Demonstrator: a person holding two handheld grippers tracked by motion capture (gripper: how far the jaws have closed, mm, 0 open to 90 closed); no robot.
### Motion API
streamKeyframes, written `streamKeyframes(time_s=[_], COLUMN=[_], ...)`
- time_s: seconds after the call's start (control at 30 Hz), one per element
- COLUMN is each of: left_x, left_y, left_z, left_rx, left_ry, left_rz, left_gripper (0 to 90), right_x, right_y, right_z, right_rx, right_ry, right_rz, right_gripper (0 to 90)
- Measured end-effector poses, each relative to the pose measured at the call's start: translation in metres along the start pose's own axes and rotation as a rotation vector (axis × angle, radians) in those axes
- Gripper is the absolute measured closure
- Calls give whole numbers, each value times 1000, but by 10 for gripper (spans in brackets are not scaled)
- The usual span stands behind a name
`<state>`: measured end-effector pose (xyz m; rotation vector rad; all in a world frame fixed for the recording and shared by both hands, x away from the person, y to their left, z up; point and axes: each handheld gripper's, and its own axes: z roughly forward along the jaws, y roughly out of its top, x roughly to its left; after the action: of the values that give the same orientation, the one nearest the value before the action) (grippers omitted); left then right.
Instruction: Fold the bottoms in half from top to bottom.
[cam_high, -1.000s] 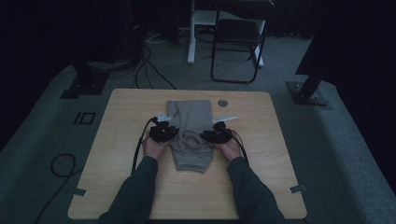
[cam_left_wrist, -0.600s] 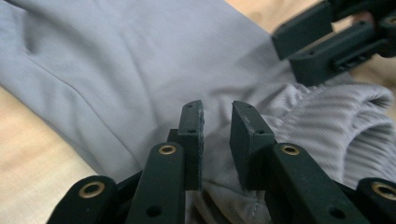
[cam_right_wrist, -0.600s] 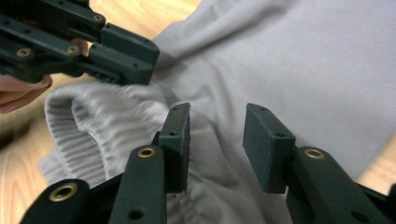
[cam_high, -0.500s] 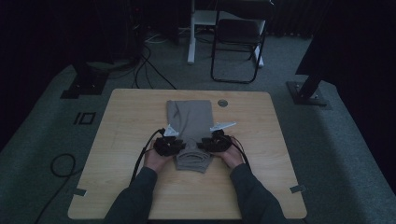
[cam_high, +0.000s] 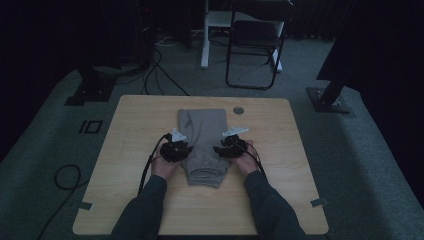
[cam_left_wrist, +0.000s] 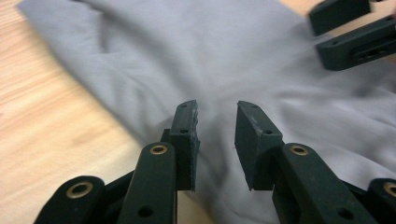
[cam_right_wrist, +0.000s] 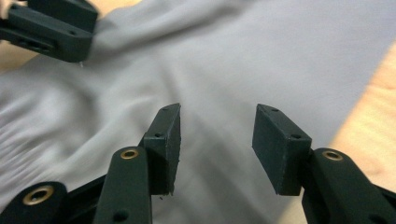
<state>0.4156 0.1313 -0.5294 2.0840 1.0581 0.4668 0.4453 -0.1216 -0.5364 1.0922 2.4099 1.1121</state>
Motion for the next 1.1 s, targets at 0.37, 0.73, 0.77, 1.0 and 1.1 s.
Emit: streamKeyframes(time_s=[0.37, 0.73, 0.77, 1.0, 1.1], left_x=[13, -15, -18, -36, -35], left_y=[-6, -38, -41, -52, -45], left_z=[19, -12, -15, -31, -32], left_rx=[41, 12, 16, 38, 52], left_ry=[46, -4, -8, -28, -24], left_rz=[-52, -37, -31, -3, 18], left_gripper=[806, 810, 810, 807, 762], right_x=[-10, 17, 19, 39, 43], right_y=[0, -30, -32, -47, -46], right_z=[20, -7, -9, -27, -31], right_rx=[9, -14, -11, 15, 41], right_ry=[-98, -69, -64, -49, -37], right_rz=[6, -13, -17, -35, -62], right_gripper=[548, 558, 560, 582, 586])
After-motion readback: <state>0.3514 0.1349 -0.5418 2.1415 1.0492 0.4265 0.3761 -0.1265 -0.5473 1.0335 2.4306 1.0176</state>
